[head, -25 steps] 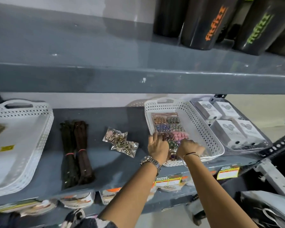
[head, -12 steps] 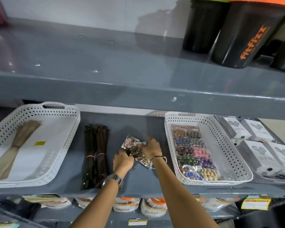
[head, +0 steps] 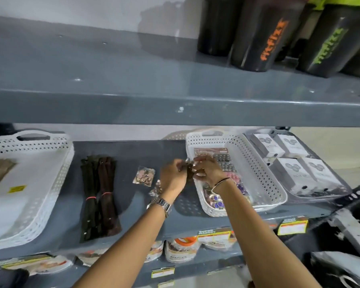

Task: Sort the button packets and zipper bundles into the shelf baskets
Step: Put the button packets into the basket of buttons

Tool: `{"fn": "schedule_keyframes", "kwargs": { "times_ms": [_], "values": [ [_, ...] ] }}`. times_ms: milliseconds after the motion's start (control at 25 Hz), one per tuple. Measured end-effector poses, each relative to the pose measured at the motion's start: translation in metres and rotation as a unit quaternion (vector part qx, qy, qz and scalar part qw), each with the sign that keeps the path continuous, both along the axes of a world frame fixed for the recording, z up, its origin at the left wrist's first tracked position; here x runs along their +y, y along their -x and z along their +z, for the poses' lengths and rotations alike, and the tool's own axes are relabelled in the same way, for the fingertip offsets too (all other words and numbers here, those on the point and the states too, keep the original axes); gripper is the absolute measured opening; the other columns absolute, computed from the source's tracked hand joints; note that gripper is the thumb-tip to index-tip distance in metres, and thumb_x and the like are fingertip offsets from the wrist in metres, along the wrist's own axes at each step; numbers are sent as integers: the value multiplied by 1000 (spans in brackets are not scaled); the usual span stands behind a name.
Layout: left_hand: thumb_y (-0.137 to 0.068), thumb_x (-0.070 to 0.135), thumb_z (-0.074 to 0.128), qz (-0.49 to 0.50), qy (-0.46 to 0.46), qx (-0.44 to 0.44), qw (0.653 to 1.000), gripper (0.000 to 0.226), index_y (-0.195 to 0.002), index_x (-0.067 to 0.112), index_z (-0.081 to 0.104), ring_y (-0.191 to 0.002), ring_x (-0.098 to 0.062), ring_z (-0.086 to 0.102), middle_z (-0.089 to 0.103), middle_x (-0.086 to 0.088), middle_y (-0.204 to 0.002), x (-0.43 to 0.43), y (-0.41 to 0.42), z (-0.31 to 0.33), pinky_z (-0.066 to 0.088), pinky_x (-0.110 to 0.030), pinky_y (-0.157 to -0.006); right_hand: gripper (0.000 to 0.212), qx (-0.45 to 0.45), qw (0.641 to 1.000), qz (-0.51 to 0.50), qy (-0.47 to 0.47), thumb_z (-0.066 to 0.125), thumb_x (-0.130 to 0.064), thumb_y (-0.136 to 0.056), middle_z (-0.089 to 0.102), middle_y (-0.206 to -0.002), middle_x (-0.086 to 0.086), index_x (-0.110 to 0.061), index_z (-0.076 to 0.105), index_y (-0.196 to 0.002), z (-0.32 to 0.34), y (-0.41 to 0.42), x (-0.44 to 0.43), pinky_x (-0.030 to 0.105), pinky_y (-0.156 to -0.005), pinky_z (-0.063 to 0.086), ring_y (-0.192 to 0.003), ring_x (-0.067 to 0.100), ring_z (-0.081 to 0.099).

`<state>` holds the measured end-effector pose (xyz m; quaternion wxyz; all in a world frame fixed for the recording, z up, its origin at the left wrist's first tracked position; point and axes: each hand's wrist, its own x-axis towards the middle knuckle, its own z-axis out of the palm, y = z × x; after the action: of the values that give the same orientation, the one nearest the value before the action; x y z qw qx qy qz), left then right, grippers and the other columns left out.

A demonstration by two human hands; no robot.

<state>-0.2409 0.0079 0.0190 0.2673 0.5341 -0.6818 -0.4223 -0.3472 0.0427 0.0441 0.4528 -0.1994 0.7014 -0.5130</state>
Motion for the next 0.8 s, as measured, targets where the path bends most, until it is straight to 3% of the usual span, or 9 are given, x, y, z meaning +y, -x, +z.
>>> {"fn": "schedule_keyframes", "kwargs": {
  "times_ms": [120,280,360,440,480,520,600,800],
  "values": [
    [-93,20,54,-126,40,-17,991,38,-130,16,52,-104,-31,65,56,-12,-128,27,47,6,55,-32,-83,34,23,996,-82,3,36,18,-85,54,-78,12,-10,52,-98,10,54,42,28,-51,53,-63,21,54],
    [-87,-13,47,-259,45,-77,962,61,-140,17,43,-111,-33,62,41,-14,-143,63,91,-4,57,-37,-80,31,170,973,-42,-153,38,14,-86,53,-96,14,-14,49,-94,-5,100,86,20,-38,44,-63,20,56],
    [-91,-13,40,-285,61,-125,949,55,-138,14,43,-99,-32,62,40,-17,-138,75,100,-12,56,-35,-77,17,298,918,55,-255,45,7,-88,53,-90,13,-9,51,-92,-16,110,89,19,-46,37,-77,24,58],
    [-97,-4,36,-311,103,-161,931,41,-136,4,42,-92,-30,58,50,-22,-128,84,105,-21,53,-37,-84,9,380,848,130,-347,53,1,-84,54,-81,10,-1,58,-92,-28,112,90,23,-57,47,-97,27,63],
    [-97,-1,36,-314,128,-184,923,37,-133,2,45,-90,-28,57,55,-21,-121,87,105,-24,53,-38,-84,19,402,821,151,-375,54,0,-81,57,-84,12,1,60,-99,-37,112,91,29,-69,54,-104,29,64],
    [-97,-2,38,-309,157,-210,914,35,-129,2,50,-96,-28,56,56,-19,-119,87,106,-26,52,-37,-86,29,418,808,150,-387,54,-2,-80,61,-92,15,1,59,-108,-43,111,93,33,-82,54,-109,31,63],
    [-92,-3,46,-303,202,-250,897,35,-122,8,60,-120,-31,48,55,-15,-130,85,107,-25,42,-39,-104,37,453,796,135,-378,54,-8,-83,64,-113,16,-6,54,-120,-44,106,93,38,-93,51,-112,32,60],
    [-91,20,58,-316,164,-261,897,45,-135,13,47,-125,-32,48,52,-11,-139,75,98,-31,33,-45,-110,33,486,774,179,-365,55,-12,-85,66,-120,8,-17,65,-117,-46,102,84,37,-95,53,-110,27,62]
  ]
}}
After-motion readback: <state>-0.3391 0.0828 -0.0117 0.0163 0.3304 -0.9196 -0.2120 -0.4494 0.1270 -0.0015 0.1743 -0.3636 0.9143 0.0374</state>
